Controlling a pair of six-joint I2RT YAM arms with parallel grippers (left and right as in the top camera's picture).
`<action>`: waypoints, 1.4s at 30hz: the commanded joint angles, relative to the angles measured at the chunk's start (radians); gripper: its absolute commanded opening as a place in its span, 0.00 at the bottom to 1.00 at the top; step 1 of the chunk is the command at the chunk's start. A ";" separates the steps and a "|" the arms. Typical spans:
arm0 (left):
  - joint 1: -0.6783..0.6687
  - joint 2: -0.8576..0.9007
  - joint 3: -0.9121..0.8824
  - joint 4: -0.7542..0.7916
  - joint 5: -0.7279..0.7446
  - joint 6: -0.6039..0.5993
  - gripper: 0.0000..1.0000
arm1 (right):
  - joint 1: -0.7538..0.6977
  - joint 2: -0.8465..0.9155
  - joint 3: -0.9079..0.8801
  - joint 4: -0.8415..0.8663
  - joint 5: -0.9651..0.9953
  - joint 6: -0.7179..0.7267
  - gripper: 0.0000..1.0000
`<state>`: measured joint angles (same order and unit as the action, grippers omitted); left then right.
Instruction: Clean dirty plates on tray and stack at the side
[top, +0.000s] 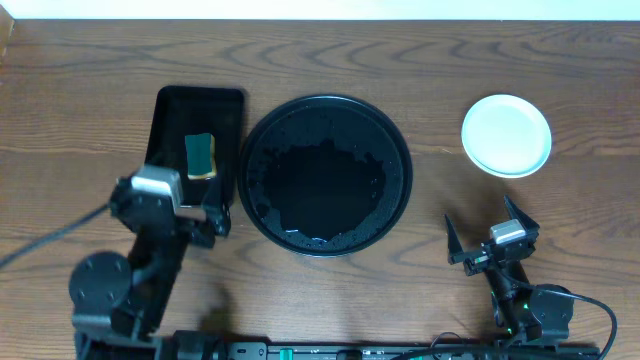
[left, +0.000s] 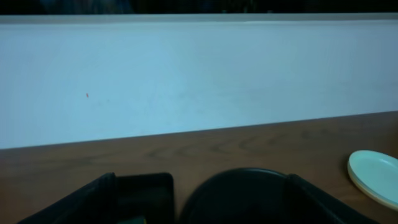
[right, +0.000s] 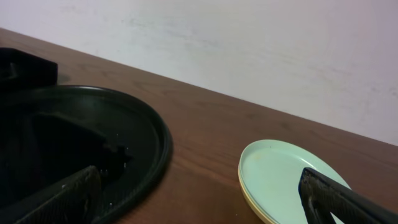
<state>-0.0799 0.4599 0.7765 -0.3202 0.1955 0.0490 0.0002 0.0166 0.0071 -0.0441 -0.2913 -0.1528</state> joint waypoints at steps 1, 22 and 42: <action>-0.003 -0.090 -0.105 -0.005 -0.018 -0.008 0.84 | -0.014 -0.008 -0.002 -0.005 -0.005 0.018 0.99; -0.003 -0.403 -0.565 0.764 -0.052 -0.114 0.84 | -0.014 -0.008 -0.002 -0.005 -0.005 0.018 0.99; 0.001 -0.458 -0.772 0.745 -0.156 -0.186 0.85 | -0.014 -0.008 -0.002 -0.005 -0.005 0.018 0.99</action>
<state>-0.0795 0.0113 0.0273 0.4477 0.0540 -0.1310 0.0002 0.0166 0.0071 -0.0444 -0.2916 -0.1459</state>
